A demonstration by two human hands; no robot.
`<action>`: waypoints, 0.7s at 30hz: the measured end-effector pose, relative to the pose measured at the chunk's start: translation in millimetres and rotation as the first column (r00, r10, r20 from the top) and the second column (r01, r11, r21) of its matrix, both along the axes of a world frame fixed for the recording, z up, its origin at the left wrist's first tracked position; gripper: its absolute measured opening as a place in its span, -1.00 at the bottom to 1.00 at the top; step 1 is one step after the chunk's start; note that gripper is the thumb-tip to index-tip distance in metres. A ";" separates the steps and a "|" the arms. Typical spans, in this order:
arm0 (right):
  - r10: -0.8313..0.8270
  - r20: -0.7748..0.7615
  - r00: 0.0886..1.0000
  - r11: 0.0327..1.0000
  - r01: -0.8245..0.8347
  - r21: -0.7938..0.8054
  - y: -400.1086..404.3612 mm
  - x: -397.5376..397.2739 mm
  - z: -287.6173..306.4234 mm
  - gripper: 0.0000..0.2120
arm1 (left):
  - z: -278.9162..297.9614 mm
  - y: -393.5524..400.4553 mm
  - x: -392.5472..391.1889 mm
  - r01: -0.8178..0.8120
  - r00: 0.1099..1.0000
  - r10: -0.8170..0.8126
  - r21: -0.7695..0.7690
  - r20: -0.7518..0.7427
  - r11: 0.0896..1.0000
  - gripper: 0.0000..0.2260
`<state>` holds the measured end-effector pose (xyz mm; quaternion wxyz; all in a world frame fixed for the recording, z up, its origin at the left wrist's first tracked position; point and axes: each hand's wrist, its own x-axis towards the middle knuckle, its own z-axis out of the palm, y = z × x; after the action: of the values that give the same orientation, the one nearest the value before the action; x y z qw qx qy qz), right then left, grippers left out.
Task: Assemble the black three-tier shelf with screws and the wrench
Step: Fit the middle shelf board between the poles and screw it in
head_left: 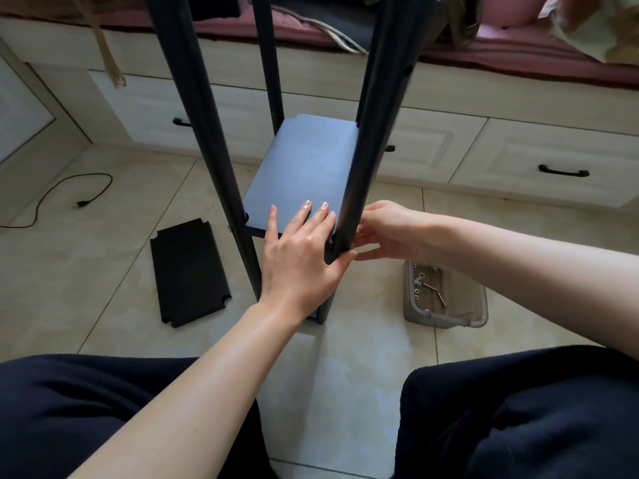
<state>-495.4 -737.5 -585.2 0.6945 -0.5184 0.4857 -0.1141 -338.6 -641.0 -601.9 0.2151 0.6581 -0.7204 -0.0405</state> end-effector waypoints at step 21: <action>-0.168 0.051 0.984 0.980 0.161 0.118 15.1 -3.5 12.2 -0.72 | -1.0 -0.9 3.1 0.041 0.998 -0.042 -0.014 -0.054 0.999 -0.54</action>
<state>-498.9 -722.3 -573.0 0.7252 -0.4325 0.5115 -0.1592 -335.5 -641.9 -602.9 0.2379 0.6402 -0.7281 -0.0582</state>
